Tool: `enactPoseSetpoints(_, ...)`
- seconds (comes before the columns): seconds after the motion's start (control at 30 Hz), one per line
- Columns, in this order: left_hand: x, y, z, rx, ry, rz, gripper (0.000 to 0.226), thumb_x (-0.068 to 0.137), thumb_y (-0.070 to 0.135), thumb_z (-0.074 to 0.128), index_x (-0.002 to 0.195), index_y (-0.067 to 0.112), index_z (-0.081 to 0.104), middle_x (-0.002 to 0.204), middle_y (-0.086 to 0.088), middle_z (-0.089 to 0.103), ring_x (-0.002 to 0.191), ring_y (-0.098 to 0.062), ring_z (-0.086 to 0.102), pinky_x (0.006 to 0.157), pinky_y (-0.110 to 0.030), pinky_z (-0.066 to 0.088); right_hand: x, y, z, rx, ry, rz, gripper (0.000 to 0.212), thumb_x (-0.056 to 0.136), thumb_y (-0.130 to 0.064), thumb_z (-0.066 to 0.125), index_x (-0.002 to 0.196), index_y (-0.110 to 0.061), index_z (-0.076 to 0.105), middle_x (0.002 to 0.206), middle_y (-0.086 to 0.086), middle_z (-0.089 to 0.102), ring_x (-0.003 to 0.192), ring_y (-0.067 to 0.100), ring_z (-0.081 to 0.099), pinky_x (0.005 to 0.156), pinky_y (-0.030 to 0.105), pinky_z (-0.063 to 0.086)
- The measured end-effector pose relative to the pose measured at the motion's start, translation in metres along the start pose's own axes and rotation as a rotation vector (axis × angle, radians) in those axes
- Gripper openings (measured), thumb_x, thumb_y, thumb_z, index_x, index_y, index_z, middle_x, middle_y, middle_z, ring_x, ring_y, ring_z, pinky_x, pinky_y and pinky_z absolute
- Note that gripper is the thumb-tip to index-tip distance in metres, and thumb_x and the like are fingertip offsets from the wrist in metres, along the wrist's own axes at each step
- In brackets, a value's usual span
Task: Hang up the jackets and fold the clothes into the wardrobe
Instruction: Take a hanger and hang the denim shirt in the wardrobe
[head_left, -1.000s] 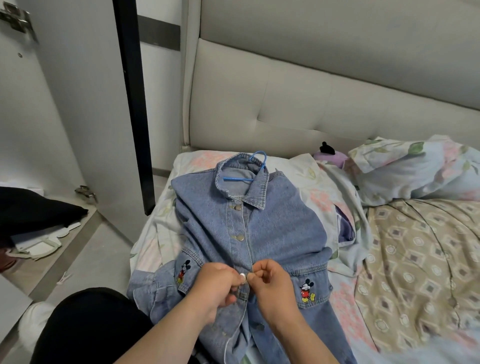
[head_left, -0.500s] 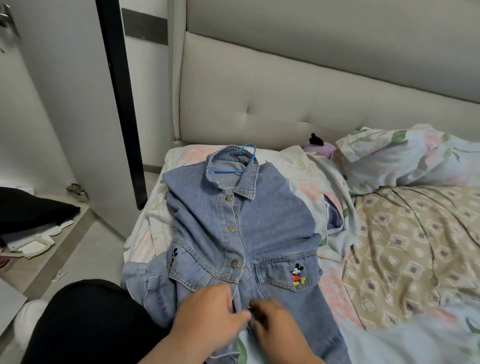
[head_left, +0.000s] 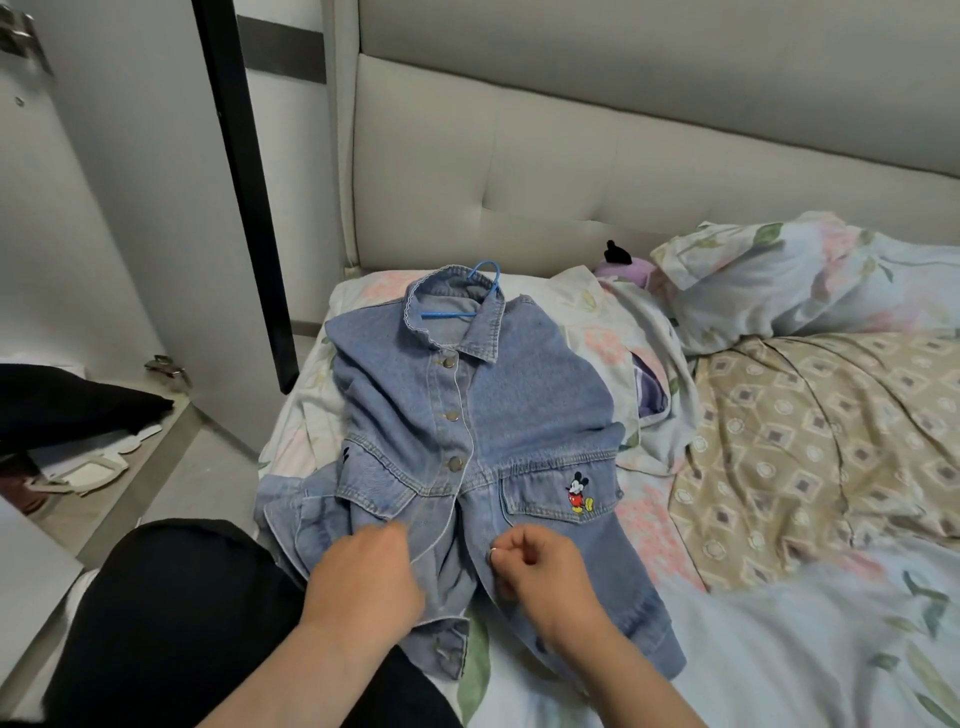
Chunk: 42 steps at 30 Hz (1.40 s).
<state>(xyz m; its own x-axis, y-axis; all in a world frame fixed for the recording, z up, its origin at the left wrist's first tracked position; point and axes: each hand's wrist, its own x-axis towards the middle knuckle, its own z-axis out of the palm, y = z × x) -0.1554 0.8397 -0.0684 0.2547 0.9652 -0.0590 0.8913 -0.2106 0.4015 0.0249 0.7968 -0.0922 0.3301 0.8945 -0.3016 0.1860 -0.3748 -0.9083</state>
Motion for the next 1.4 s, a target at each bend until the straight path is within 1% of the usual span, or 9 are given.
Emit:
enactPoseSetpoints(0.17,0.009,0.002,0.002,-0.547,0.065,-0.069,0.041,0.082,0.017,0.070,0.054,0.019,0.040,0.047,0.007,0.039,0.045,-0.008,0.033,0.048,-0.025,0.027,-0.013,-0.029,0.000,0.198,-0.082,0.002,0.007,0.090,0.008,0.061,0.085,0.003,0.061,0.060,0.010,0.058,0.051,0.018,0.053,0.052,0.023,0.047)
enactPoseSetpoints(0.27,0.009,0.007,0.004,-0.752,0.042,-0.013,0.035,0.078,0.011,0.076,0.053,0.017,0.051,0.047,0.010,0.040,0.045,-0.004,0.033,0.048,-0.019,0.028,-0.017,-0.043,0.004,0.198,-0.076,-0.021,0.006,0.089,0.009,0.062,0.086,0.005,0.060,0.056,0.009,0.057,0.046,0.013,0.052,0.049,0.021,0.047)
enactPoseSetpoints(0.5,0.008,0.008,0.003,-0.837,-0.039,0.079,0.037,0.079,0.006,0.074,0.052,0.030,0.063,0.045,0.012,0.042,0.045,0.000,0.035,0.046,-0.013,0.028,-0.020,-0.053,0.013,0.220,-0.113,-0.031,0.006,0.087,0.007,0.065,0.083,0.003,0.063,0.057,0.008,0.061,0.046,0.012,0.054,0.049,0.020,0.047)
enactPoseSetpoints(0.6,0.009,0.008,-0.001,-0.968,-0.112,-0.005,0.036,0.086,0.005,0.067,0.054,0.023,0.066,0.049,0.011,0.049,0.049,0.000,0.042,0.050,-0.013,0.035,-0.016,-0.053,0.011,0.260,-0.109,0.003,0.011,0.087,0.009,0.064,0.079,0.001,0.064,0.059,0.009,0.061,0.048,0.014,0.053,0.050,0.022,0.047)
enactPoseSetpoints(0.7,0.014,0.008,-0.002,-1.207,-0.204,-0.207,0.031,0.093,0.000,0.055,0.070,0.009,0.072,0.062,-0.004,0.066,0.055,-0.010,0.059,0.052,-0.020,0.048,-0.012,-0.053,0.009,0.284,-0.140,0.033,0.019,0.090,0.014,0.056,0.080,0.001,0.066,0.063,0.010,0.064,0.049,0.012,0.055,0.052,0.020,0.049)
enactPoseSetpoints(0.8,0.015,0.010,0.000,-1.113,-0.228,-0.208,0.021,0.088,-0.005,0.058,0.076,0.006,0.073,0.066,-0.007,0.069,0.058,-0.010,0.062,0.052,-0.019,0.049,-0.010,-0.054,0.008,0.250,-0.173,0.031,0.023,0.091,0.016,0.052,0.081,0.000,0.067,0.064,0.009,0.064,0.049,0.011,0.055,0.054,0.020,0.050)
enactPoseSetpoints(1.07,0.018,0.013,0.004,-0.975,-0.213,-0.187,0.020,0.084,0.004,0.066,0.066,0.013,0.067,0.055,0.000,0.055,0.049,-0.005,0.053,0.046,-0.018,0.046,-0.008,-0.051,0.012,0.242,-0.111,0.050,0.020,0.088,0.012,0.061,0.078,-0.003,0.069,0.060,0.003,0.063,0.053,0.012,0.059,0.059,0.023,0.056)
enactPoseSetpoints(1.27,0.019,0.019,0.006,-0.862,-0.075,-0.135,0.020,0.078,0.006,0.067,0.060,0.016,0.065,0.046,0.005,0.056,0.038,-0.005,0.052,0.039,-0.017,0.041,-0.006,-0.056,0.013,0.284,-0.136,0.063,0.011,0.089,0.009,0.058,0.082,0.012,0.066,0.063,0.012,0.061,0.049,0.012,0.055,0.052,0.022,0.051)
enactPoseSetpoints(1.4,0.017,0.018,0.012,-0.626,0.034,-0.036,0.015,0.070,0.019,0.066,0.059,0.025,0.061,0.057,0.015,0.062,0.049,-0.003,0.054,0.045,-0.016,0.041,-0.005,-0.052,0.014,0.295,-0.141,0.079,0.035,0.090,-0.012,0.066,0.056,-0.012,0.056,0.052,0.000,0.047,0.046,0.010,0.043,0.048,0.022,0.042)
